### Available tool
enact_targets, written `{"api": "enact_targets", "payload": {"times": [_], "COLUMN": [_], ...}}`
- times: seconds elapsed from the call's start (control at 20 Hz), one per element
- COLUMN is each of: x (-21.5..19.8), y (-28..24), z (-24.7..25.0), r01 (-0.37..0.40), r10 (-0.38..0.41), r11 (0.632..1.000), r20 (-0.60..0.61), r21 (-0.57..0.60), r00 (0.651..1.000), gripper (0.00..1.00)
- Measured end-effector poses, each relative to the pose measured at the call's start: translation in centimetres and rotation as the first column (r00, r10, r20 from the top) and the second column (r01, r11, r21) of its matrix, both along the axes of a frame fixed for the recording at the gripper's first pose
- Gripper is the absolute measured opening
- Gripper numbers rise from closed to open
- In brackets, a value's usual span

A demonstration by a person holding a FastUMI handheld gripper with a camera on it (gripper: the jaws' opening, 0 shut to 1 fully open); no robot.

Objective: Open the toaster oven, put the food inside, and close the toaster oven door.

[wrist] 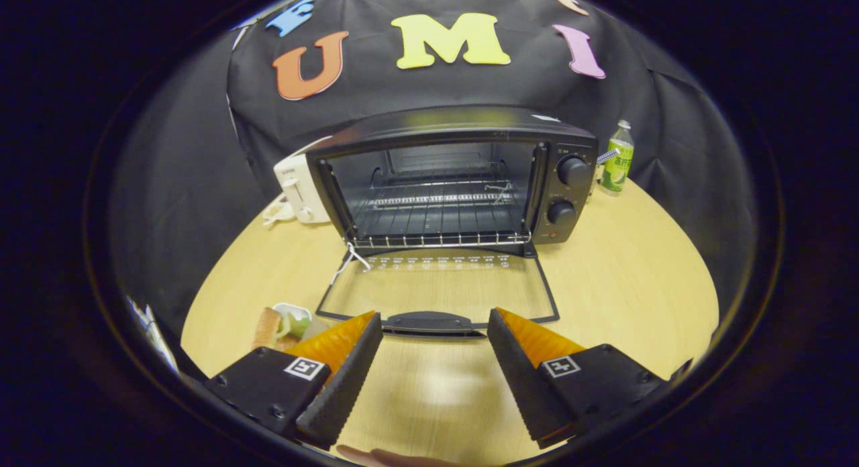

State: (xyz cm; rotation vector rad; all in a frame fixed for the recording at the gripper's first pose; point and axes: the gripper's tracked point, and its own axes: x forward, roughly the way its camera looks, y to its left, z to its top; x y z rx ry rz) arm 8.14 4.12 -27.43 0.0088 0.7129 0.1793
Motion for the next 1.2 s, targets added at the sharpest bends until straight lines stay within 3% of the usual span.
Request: {"api": "enact_targets", "payload": {"times": [0.15,0.35,0.45,0.55,0.65,0.8,1.05,1.2], "x": [-1.4,-3.8,-4.0,-5.3,-5.9,-6.9,-7.4,-7.4], "y": [2.0,5.4,6.4,8.1,8.8,9.6,11.5,11.7], "z": [1.9,3.2,3.4,3.0,2.2,0.9,0.3,-0.2], "r01": [-0.046,-0.128,-0.113,-0.110,-0.127,-0.172,-0.164,-0.140], "r10": [0.051,0.166,0.180,0.245,0.299,0.363,0.419,0.430], "r11": [0.991,0.948,0.923,0.883,0.872,0.870,0.837,0.827], "r20": [-0.033,-0.111,-0.155,-0.248,-0.308,-0.364,-0.419,-0.453], "r21": [0.128,0.290,0.367,0.457,0.473,0.462,0.522,0.544], "r00": [0.998,0.980,0.971,0.937,0.903,0.858,0.806,0.781], "gripper": [1.00,1.00,1.00,0.97,0.94,0.87,0.74,0.46]}}
